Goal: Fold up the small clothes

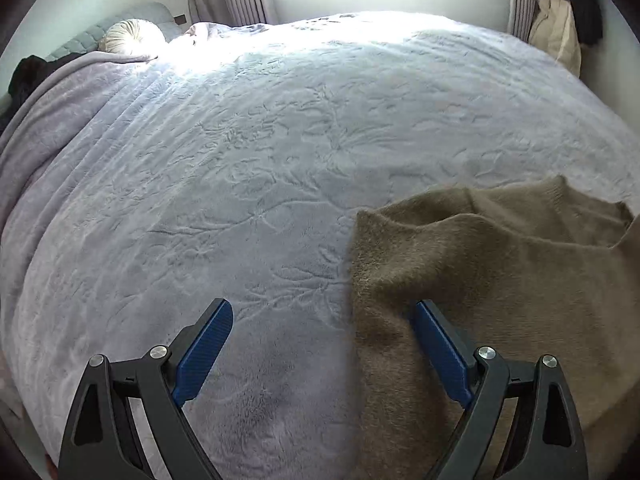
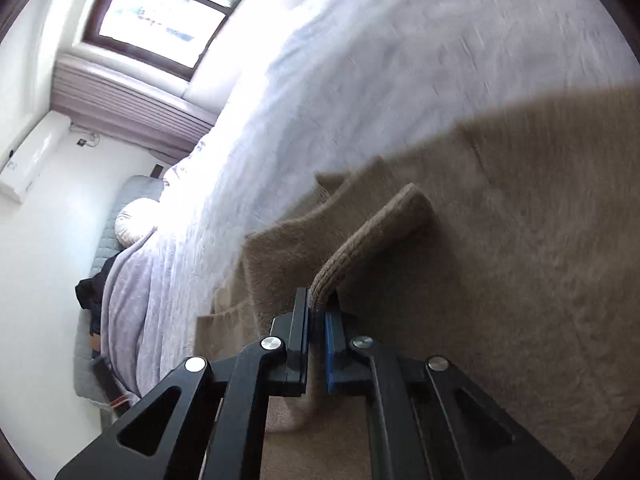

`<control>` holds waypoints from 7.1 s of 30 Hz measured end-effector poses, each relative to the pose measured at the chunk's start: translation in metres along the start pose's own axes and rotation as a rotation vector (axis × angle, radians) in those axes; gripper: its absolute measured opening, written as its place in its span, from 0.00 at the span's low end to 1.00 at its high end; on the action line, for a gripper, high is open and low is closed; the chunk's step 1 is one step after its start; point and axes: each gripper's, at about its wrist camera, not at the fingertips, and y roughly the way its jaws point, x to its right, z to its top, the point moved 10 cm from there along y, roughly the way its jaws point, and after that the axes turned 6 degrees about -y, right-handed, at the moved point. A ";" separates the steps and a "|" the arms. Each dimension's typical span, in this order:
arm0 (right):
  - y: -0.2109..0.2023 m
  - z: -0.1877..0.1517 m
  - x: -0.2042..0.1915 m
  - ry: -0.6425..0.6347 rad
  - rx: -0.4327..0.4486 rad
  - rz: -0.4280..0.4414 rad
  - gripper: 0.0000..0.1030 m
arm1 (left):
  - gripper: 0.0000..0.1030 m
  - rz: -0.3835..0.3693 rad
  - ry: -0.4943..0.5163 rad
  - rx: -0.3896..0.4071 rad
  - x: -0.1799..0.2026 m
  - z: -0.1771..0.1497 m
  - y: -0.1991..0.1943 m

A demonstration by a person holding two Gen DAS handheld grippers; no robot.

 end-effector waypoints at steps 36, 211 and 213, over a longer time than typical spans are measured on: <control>-0.075 -0.089 0.016 -0.148 -0.084 -0.122 0.38 | 0.33 -0.272 -0.068 -0.026 0.007 0.014 -0.012; 0.088 -0.120 -0.135 -0.791 -0.389 -0.061 0.20 | 0.99 -0.233 -0.012 0.010 0.025 -0.122 -0.097; 0.099 -0.148 -0.137 -0.867 -0.450 -0.079 0.48 | 0.99 -0.233 -0.025 -0.008 0.017 -0.126 -0.095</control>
